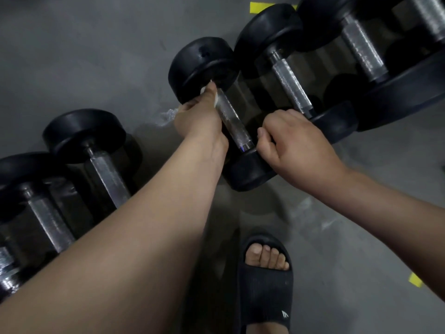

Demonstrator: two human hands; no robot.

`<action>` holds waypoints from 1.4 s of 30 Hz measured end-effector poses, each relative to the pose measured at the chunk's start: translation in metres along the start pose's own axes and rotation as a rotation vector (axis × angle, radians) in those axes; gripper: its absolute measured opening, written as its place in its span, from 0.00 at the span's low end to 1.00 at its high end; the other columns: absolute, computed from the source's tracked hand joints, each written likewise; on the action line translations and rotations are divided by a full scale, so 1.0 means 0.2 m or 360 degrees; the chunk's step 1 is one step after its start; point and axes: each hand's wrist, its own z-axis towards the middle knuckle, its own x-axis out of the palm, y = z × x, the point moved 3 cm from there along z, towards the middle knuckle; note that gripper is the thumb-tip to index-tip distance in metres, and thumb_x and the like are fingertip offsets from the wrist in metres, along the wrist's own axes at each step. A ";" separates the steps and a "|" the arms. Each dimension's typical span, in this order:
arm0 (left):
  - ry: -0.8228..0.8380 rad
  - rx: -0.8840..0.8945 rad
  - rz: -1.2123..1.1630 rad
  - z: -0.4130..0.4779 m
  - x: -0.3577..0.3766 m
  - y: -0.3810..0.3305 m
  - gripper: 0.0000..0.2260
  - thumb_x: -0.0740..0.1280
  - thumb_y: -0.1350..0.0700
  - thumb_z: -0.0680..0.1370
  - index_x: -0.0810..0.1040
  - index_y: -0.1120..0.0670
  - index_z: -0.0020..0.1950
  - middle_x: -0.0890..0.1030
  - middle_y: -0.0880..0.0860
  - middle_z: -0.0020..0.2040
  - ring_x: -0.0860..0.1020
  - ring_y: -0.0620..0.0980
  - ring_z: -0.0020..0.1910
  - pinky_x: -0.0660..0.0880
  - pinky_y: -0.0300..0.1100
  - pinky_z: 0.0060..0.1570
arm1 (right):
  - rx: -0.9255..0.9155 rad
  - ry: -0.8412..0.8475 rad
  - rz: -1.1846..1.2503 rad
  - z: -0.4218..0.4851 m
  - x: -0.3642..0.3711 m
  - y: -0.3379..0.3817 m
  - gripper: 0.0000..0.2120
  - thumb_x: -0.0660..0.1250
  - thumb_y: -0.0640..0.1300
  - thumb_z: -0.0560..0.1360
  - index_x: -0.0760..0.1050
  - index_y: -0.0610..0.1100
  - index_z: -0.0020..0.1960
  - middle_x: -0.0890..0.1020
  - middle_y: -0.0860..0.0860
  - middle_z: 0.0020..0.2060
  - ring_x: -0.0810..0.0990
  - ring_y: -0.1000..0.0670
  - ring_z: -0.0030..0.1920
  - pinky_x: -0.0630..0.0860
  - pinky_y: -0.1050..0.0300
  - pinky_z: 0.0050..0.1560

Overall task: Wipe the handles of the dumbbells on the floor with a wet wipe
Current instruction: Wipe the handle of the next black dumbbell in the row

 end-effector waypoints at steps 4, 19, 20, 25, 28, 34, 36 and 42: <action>-0.0022 0.0192 0.0082 -0.04 -0.01 0.02 0.05 0.76 0.57 0.75 0.82 0.52 0.41 0.85 0.49 0.39 0.85 0.48 0.44 0.82 0.45 0.53 | 0.0002 0.0001 -0.0010 0.00 0.00 0.00 0.13 0.58 0.47 0.80 0.68 0.42 0.39 0.73 0.44 0.36 0.72 0.42 0.40 0.62 0.54 0.42; -0.0099 -0.0101 0.0067 0.04 0.03 -0.01 0.12 0.80 0.55 0.71 0.80 0.57 0.46 0.85 0.54 0.40 0.84 0.51 0.34 0.82 0.42 0.34 | -0.0007 0.0001 0.0028 0.00 0.00 0.00 0.12 0.58 0.47 0.80 0.64 0.45 0.39 0.73 0.45 0.36 0.72 0.42 0.40 0.63 0.54 0.43; -0.0060 -0.0141 0.0039 0.06 0.03 -0.01 0.13 0.80 0.55 0.71 0.81 0.58 0.49 0.86 0.55 0.42 0.84 0.52 0.35 0.82 0.43 0.33 | -0.0008 0.0007 0.0026 0.00 0.00 0.00 0.12 0.58 0.47 0.80 0.64 0.46 0.39 0.73 0.45 0.36 0.72 0.42 0.40 0.63 0.55 0.43; 0.0109 -0.0201 -0.0154 0.08 0.00 -0.01 0.09 0.77 0.57 0.74 0.82 0.57 0.51 0.85 0.52 0.37 0.83 0.46 0.29 0.77 0.36 0.29 | 0.0019 0.0036 0.0042 0.00 0.00 0.00 0.13 0.57 0.48 0.80 0.66 0.44 0.39 0.69 0.49 0.35 0.69 0.45 0.39 0.58 0.59 0.42; 0.0118 -0.0120 -0.0033 0.06 -0.03 0.00 0.08 0.77 0.57 0.75 0.81 0.57 0.50 0.86 0.53 0.41 0.85 0.49 0.36 0.80 0.39 0.34 | 0.0049 0.0057 0.0043 0.00 0.00 0.00 0.15 0.56 0.49 0.80 0.67 0.42 0.38 0.68 0.50 0.35 0.68 0.46 0.40 0.58 0.58 0.41; 0.0462 -0.0056 0.0513 0.02 -0.13 0.02 0.09 0.76 0.61 0.75 0.77 0.58 0.46 0.84 0.55 0.39 0.84 0.53 0.38 0.82 0.44 0.39 | 0.0078 0.0068 0.0054 0.01 0.01 0.00 0.15 0.56 0.49 0.80 0.67 0.42 0.38 0.68 0.50 0.36 0.67 0.48 0.40 0.64 0.53 0.43; 0.0588 0.0022 0.0755 -0.03 -0.15 0.04 0.09 0.77 0.63 0.73 0.76 0.58 0.43 0.82 0.54 0.32 0.80 0.50 0.31 0.78 0.40 0.33 | 0.0077 0.0068 0.0059 0.01 0.01 0.00 0.15 0.56 0.49 0.80 0.67 0.42 0.38 0.68 0.50 0.36 0.65 0.49 0.41 0.64 0.53 0.43; 0.0363 0.0131 0.0603 0.01 -0.10 -0.03 0.11 0.80 0.57 0.71 0.82 0.60 0.47 0.84 0.51 0.33 0.82 0.46 0.31 0.79 0.39 0.35 | 0.0042 0.0013 0.0053 -0.02 0.00 0.00 0.15 0.57 0.48 0.81 0.69 0.41 0.39 0.72 0.47 0.37 0.71 0.44 0.41 0.69 0.49 0.45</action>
